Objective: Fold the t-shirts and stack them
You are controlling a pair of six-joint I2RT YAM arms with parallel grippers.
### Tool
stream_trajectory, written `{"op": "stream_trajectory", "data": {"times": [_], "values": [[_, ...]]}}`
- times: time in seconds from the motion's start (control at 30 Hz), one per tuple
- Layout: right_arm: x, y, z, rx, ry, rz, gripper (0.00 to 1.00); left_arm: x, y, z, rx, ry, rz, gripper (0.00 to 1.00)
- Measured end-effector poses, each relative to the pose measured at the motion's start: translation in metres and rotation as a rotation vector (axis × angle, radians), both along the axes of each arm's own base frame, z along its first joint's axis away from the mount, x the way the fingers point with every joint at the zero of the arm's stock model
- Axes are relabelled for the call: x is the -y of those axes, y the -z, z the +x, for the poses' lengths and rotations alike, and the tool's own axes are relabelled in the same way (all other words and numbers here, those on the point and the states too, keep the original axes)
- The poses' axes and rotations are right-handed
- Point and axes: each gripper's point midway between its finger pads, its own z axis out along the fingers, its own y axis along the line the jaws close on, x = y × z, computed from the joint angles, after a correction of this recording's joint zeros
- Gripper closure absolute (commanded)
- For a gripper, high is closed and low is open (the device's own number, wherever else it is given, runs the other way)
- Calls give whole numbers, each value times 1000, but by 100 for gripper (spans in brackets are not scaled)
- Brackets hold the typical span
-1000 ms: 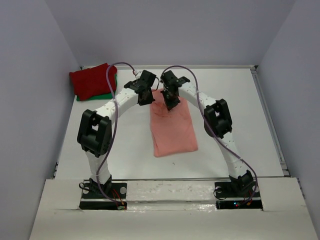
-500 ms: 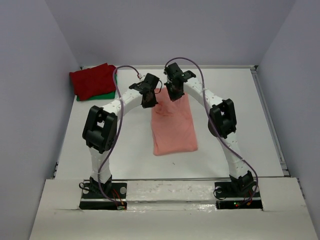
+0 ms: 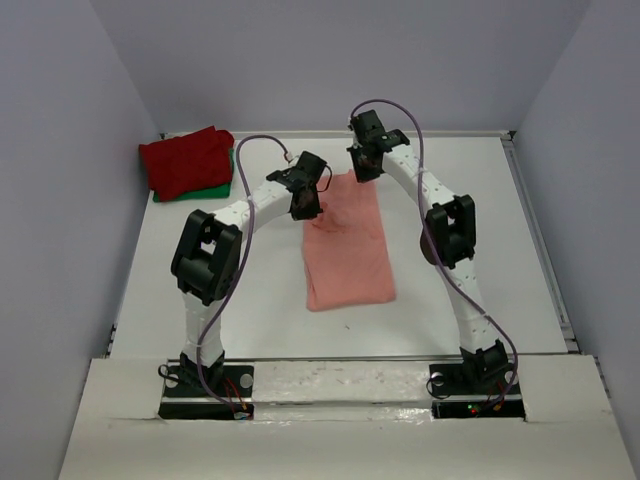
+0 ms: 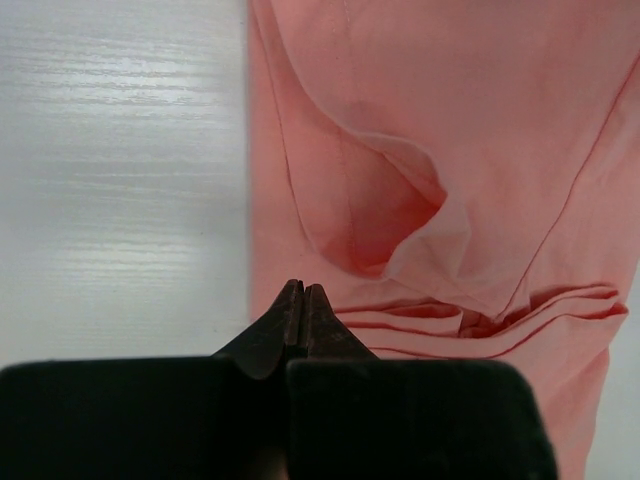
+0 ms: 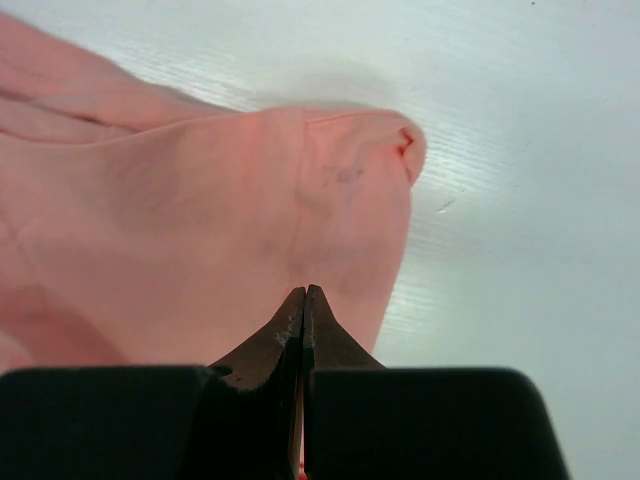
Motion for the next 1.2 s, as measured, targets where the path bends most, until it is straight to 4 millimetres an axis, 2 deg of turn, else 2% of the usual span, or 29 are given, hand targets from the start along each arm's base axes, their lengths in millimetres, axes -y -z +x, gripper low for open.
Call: {"op": "stream_trajectory", "data": {"times": [0.13,0.27,0.4,0.57,0.73,0.83,0.97,1.1,1.2], "values": [[21,21,15,-22,23,-1,100,1,0,-1,-3,5,-1,100],[40,42,19,-66,44,5,100,5,-5,2,4,10,-4,100],[53,58,19,-102,63,9,100,11,-23,13,34,14,-19,100],[51,64,21,-98,58,21,100,19,-48,28,91,16,-44,100],[54,62,21,-86,70,4,100,18,-47,27,85,16,-35,100],[57,55,21,-74,76,-4,100,18,-43,27,78,16,-31,100],[56,30,24,-29,80,-1,100,18,-36,27,65,17,-24,100],[55,-14,27,46,79,28,100,18,-34,27,62,17,-22,100],[51,-37,30,90,71,55,100,18,-35,27,62,17,-22,100]]}}
